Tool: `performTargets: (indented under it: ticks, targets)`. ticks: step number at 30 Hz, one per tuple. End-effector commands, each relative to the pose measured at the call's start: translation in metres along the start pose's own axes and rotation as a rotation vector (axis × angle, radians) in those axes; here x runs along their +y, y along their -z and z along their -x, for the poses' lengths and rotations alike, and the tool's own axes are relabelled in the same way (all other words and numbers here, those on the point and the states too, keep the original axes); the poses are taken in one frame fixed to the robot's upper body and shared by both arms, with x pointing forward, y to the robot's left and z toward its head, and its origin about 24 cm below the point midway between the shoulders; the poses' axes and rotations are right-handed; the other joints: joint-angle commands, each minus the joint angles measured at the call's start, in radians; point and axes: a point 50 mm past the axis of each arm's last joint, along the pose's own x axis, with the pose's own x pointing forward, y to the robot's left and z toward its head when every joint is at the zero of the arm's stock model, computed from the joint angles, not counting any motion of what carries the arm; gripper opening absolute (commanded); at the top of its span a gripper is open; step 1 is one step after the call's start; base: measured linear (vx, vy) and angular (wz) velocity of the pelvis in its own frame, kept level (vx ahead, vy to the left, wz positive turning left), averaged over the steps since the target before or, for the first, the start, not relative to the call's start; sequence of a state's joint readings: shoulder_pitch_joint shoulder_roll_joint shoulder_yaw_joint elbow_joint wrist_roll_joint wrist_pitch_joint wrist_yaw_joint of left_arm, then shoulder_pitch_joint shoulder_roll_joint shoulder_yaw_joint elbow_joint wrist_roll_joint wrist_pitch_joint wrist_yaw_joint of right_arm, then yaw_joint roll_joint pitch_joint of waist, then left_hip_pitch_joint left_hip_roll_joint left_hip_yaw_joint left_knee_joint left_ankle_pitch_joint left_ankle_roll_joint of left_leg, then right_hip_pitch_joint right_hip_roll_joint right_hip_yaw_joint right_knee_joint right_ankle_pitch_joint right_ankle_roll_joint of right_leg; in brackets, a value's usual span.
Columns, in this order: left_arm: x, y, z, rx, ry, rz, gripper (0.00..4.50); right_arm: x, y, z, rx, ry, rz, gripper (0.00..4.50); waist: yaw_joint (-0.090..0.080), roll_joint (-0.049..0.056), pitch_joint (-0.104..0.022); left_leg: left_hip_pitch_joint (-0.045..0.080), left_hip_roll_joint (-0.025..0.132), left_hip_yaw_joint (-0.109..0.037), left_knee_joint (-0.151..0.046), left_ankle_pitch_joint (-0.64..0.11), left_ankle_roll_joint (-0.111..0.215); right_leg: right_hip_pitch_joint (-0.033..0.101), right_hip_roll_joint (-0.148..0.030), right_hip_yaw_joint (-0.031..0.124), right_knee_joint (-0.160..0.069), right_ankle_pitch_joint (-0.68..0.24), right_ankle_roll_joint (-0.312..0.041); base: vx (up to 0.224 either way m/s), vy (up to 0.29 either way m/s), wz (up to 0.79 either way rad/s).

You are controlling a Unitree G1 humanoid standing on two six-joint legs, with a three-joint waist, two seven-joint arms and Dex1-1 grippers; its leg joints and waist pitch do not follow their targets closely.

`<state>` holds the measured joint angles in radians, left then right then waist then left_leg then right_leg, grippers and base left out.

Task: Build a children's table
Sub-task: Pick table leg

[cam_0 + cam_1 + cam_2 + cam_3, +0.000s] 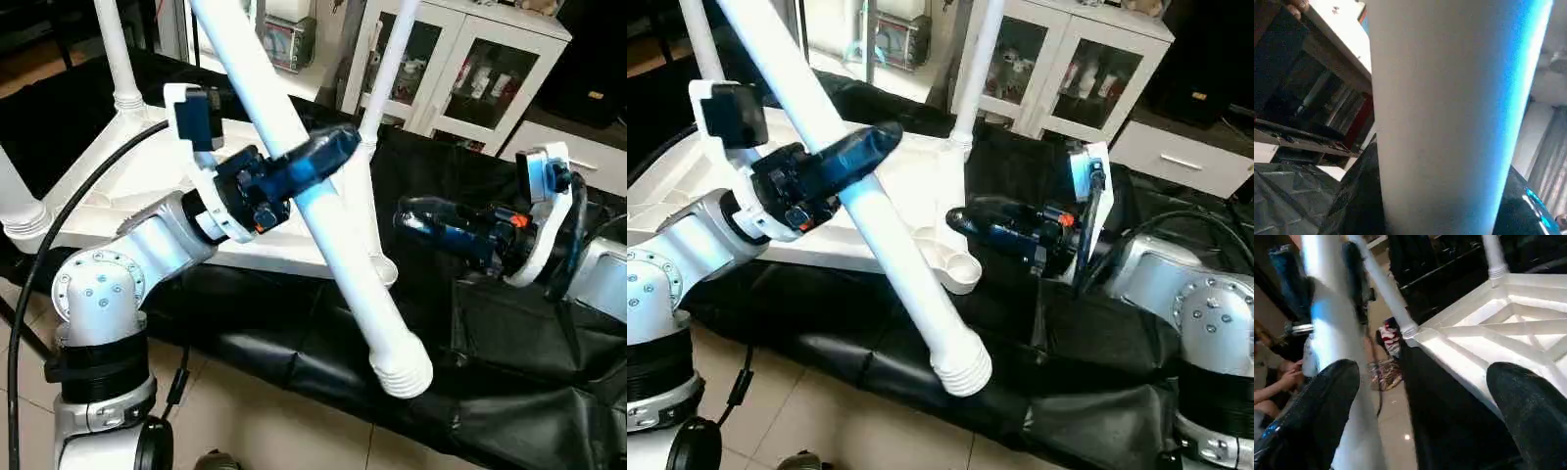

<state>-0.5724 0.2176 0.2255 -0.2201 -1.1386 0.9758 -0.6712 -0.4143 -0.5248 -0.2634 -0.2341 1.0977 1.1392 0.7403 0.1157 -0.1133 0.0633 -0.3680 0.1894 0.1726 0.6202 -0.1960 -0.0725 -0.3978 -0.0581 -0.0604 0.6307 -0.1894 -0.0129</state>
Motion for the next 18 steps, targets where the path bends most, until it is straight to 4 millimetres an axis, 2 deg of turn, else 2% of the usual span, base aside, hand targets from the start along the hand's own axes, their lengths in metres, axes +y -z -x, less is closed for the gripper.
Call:
performTargets:
  ticks: [1,4,6,11,12,14,15,16,18]
  targets:
    - [0.000,0.002,-0.005,0.029,0.014,-0.012,1.72,0.008,0.004,-0.002,0.037,-0.044,0.005,4.50,0.004,0.021,-0.067,0.015,0.041,-0.015,-0.081,-0.126,-0.070,0.049,-0.079,0.048,-0.075,-0.189,-0.110,0.000,0.000,0.00]
    - [0.001,0.004,-0.006,0.062,0.001,-0.031,1.72,0.012,0.015,-0.007,0.114,-0.057,0.023,4.50,0.003,0.022,-0.067,0.014,0.043,-0.016,-0.083,-0.123,-0.074,0.050,-0.081,0.048,-0.076,-0.188,-0.106,0.000,0.000,0.00]
    - [0.003,0.007,-0.009,0.087,-0.009,-0.049,1.72,0.012,0.028,-0.014,0.176,-0.049,0.030,4.50,0.003,0.016,-0.063,0.015,0.044,-0.016,-0.085,-0.140,-0.080,0.047,-0.082,0.049,-0.082,-0.232,-0.093,0.000,0.000,0.00]
    - [0.010,0.007,-0.013,0.111,-0.036,-0.086,1.72,0.014,0.043,-0.025,0.227,-0.080,0.016,4.50,0.003,0.018,-0.062,0.017,0.043,-0.017,-0.086,-0.165,-0.086,0.044,-0.084,0.049,-0.087,-0.281,-0.080,0.000,0.000,0.00]
    - [0.011,0.005,-0.015,0.107,-0.039,-0.095,1.72,0.014,0.047,-0.027,0.252,-0.079,0.022,4.50,0.003,0.023,-0.062,0.016,0.044,-0.019,-0.087,-0.172,-0.088,0.045,-0.086,0.049,-0.086,-0.285,-0.076,0.000,0.000,0.00]
    - [0.011,0.003,-0.016,0.100,-0.038,-0.102,1.72,0.012,0.050,-0.028,0.270,-0.064,0.026,4.23,0.003,0.021,-0.065,0.016,0.045,-0.020,-0.086,-0.162,-0.093,0.045,-0.085,0.048,-0.082,-0.257,-0.082,0.000,0.000,0.00]
    - [0.011,0.001,-0.017,0.095,-0.037,-0.109,1.72,0.009,0.053,-0.029,0.282,-0.048,0.032,4.23,0.003,0.026,-0.065,0.015,0.045,-0.021,-0.087,-0.154,-0.097,0.046,-0.085,0.048,-0.079,-0.232,-0.091,0.000,0.000,0.00]
    - [0.011,0.001,-0.017,0.095,-0.037,-0.109,1.72,0.009,0.053,-0.029,0.282,-0.048,0.032,4.23,0.003,0.024,-0.065,0.016,0.045,-0.019,-0.086,-0.153,-0.098,0.045,-0.084,0.048,-0.079,-0.220,-0.094,0.000,0.000,0.00]
    - [0.011,-0.002,-0.018,0.091,-0.037,-0.120,1.72,0.006,0.055,-0.030,0.294,-0.027,0.043,3.92,0.003,0.024,-0.066,0.015,0.044,-0.019,-0.085,-0.144,-0.100,0.047,-0.084,0.048,-0.075,-0.191,-0.105,0.000,0.000,0.00]
